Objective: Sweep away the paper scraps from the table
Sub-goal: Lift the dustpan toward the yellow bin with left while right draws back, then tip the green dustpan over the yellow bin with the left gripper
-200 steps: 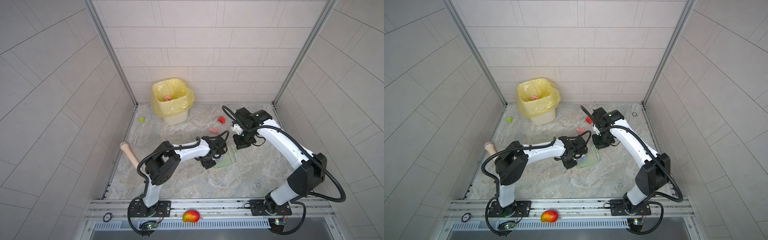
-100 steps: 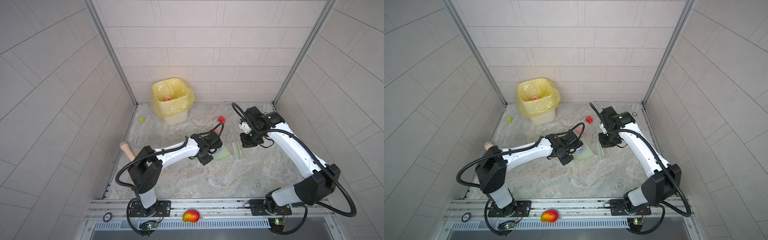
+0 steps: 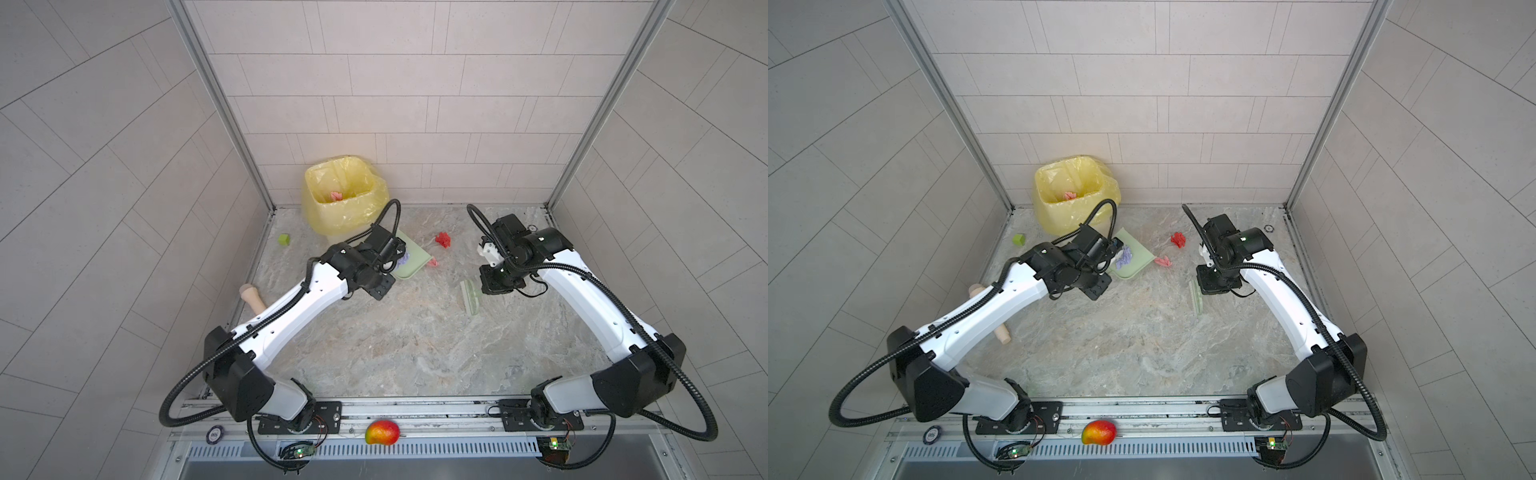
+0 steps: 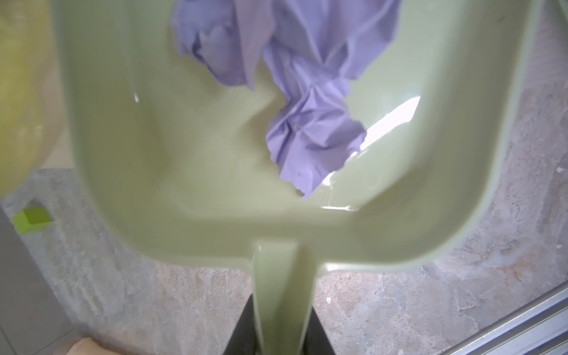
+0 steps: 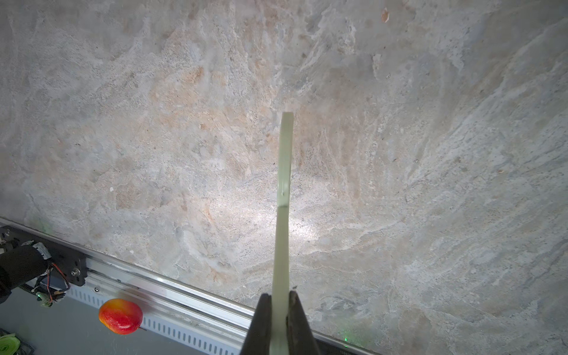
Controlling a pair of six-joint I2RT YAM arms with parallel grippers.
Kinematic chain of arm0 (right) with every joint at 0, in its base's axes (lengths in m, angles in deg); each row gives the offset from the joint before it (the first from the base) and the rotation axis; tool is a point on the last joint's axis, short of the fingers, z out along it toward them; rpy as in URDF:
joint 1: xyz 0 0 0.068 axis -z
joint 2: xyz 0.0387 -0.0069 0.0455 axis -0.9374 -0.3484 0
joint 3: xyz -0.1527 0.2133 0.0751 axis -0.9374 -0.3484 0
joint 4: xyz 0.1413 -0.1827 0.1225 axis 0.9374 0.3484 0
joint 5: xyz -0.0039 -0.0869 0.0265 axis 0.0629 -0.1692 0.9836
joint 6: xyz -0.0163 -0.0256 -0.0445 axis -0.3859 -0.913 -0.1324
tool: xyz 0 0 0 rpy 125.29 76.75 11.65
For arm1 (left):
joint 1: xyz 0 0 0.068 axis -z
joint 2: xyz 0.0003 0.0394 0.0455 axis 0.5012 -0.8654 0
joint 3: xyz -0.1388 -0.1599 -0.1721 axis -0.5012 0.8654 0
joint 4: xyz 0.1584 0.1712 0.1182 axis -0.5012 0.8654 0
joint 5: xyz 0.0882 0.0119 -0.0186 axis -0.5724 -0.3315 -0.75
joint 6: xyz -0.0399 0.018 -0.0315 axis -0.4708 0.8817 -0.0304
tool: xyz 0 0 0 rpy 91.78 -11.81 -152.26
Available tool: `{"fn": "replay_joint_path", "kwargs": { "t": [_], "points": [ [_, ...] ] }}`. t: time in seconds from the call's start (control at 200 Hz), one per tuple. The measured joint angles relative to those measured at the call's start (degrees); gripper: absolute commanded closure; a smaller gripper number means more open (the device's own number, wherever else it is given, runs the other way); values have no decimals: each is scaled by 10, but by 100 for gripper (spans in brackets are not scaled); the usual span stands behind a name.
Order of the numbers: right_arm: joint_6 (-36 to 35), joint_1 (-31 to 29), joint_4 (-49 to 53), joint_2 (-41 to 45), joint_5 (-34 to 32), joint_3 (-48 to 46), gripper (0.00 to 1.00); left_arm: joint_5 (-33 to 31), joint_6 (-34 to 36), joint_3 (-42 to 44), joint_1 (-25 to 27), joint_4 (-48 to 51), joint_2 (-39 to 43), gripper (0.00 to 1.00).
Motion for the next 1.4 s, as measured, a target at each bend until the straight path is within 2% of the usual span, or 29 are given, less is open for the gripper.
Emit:
{"fn": "replay_joint_path", "kwargs": {
  "t": [0.19,0.34,0.796,1.026,1.396],
  "points": [
    [1,5,-10,11,12,-20,100,-19,3,-26,-105,26,39,100],
    [1,11,-14,15,19,-23,100,-26,11,-65,-179,48,40,100],
    [1,32,-17,22,30,-23,100,-26,27,-180,-347,66,-18,100],
    [0,44,-16,33,40,-25,100,-42,40,-244,-367,68,-96,100],
    [8,47,-25,36,93,-65,100,-111,83,-433,-366,101,-246,100]
  ]
}}
